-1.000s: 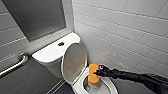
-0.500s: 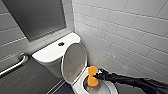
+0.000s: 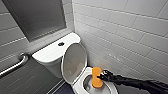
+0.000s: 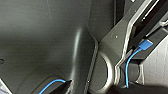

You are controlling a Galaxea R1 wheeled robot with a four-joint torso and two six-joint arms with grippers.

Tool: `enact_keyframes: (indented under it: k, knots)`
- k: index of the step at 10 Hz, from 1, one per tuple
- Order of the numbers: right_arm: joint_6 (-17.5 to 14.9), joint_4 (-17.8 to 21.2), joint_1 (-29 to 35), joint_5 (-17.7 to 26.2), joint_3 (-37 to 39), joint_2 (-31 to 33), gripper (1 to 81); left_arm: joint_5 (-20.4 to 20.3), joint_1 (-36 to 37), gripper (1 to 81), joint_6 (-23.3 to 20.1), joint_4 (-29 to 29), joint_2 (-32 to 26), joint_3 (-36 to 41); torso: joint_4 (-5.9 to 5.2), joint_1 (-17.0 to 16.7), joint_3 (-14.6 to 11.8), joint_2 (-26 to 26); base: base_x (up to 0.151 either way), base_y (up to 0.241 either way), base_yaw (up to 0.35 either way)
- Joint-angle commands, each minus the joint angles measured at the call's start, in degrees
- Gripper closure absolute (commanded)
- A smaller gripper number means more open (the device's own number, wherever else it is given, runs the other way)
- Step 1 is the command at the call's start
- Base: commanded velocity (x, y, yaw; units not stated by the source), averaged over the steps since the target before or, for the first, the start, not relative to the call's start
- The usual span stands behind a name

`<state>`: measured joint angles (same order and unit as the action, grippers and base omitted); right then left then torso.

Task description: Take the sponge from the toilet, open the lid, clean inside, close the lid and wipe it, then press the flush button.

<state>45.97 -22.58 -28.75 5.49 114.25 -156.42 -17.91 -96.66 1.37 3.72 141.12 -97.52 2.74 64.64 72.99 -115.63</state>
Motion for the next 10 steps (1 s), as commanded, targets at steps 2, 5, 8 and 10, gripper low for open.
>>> enact_keyframes:
  k: [2, 5, 8, 10]
  knots:
    - [0.61, -0.45, 1.81, -1.08, -11.60, 12.14, 81.1, 4.02, -1.47, 1.0, -0.22, 1.38, -0.92, 2.24, 0.00, 0.00, 0.00, 0.00, 0.000, 0.000, 0.000]
    - [0.70, -0.27, -2.68, -2.93, -14.32, 17.50, 81.1, 4.11, -1.47, 1.0, -0.31, 1.47, -1.10, 2.95, 0.00, 0.00, 0.00, 0.00, 0.000, 0.000, 0.000]
    - [0.87, -0.45, -6.37, -3.73, -22.68, 24.64, 81.1, 4.03, -1.30, 1.0, -0.57, 1.47, -0.66, 2.95, 0.00, 0.00, 0.00, 0.00, 0.000, 0.000, 0.000]
    - [0.87, -0.63, -9.44, -3.73, -26.98, 29.12, 81.1, 4.02, -1.12, 1.0, -0.75, 1.47, -0.39, 3.22, 0.00, 0.00, 0.00, 0.00, 0.000, 0.000, 0.000]
